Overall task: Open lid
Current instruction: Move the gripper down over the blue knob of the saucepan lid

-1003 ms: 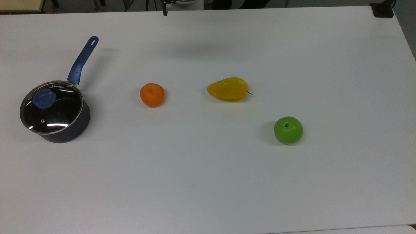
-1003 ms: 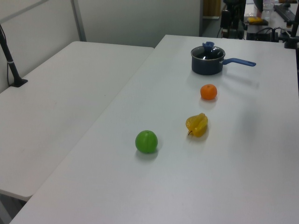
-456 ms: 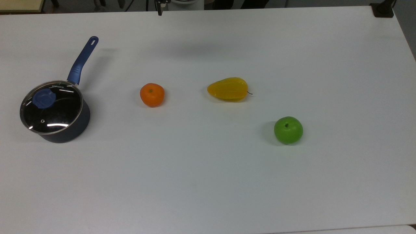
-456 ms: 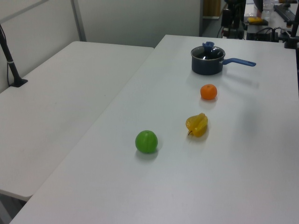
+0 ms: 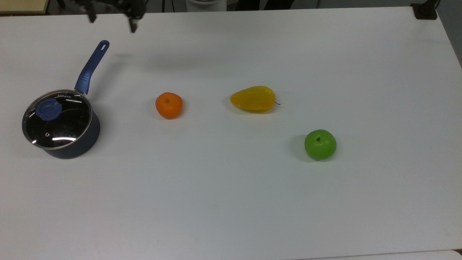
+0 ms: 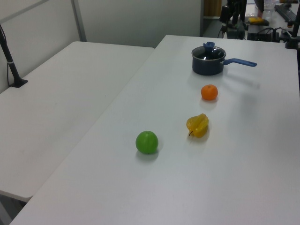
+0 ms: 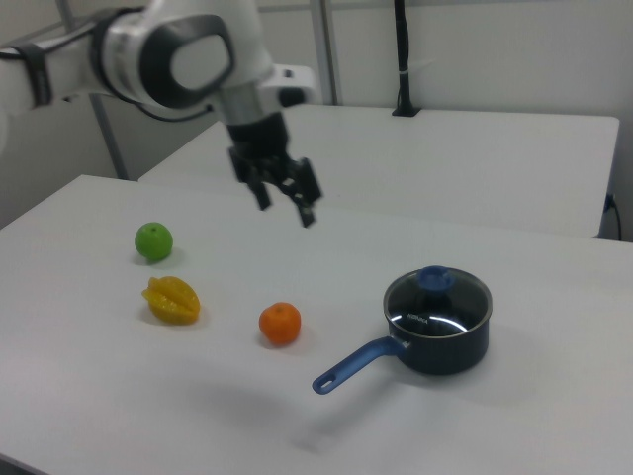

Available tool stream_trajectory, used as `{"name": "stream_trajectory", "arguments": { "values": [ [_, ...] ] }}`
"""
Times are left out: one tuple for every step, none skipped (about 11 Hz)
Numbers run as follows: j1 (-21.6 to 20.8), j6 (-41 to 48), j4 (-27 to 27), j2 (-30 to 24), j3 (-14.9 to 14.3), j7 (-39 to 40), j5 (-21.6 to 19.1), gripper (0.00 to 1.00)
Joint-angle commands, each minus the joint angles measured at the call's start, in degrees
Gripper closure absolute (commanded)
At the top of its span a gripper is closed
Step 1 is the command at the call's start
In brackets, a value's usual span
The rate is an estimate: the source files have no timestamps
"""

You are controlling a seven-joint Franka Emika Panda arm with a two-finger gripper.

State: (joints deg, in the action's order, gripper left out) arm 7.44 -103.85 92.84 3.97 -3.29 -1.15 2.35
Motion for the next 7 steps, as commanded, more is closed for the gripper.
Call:
{"name": "stream_trajectory", "arguments": {
  "values": [
    [4.5, -8.8, -1.3, 5.9, -0.1, 1.3, -0.5, 0.00],
    [6.1, -12.6, -1.4, 7.4, -0.1, 0.9, -0.8, 0.00],
    [7.3, -15.8, -1.4, 8.8, 0.0, 0.9, -0.9, 0.00],
    [7.8, -19.3, -1.4, 10.5, -0.1, 0.9, -0.9, 0.00],
    [8.3, -22.9, -1.4, 12.4, -0.1, 1.0, -0.9, 0.00],
    [9.0, -26.2, -1.4, 14.1, -0.1, 1.0, -0.8, 0.00],
    [9.8, -29.0, -1.4, 15.8, -0.1, 0.9, -0.9, 0.00]
  ]
}}
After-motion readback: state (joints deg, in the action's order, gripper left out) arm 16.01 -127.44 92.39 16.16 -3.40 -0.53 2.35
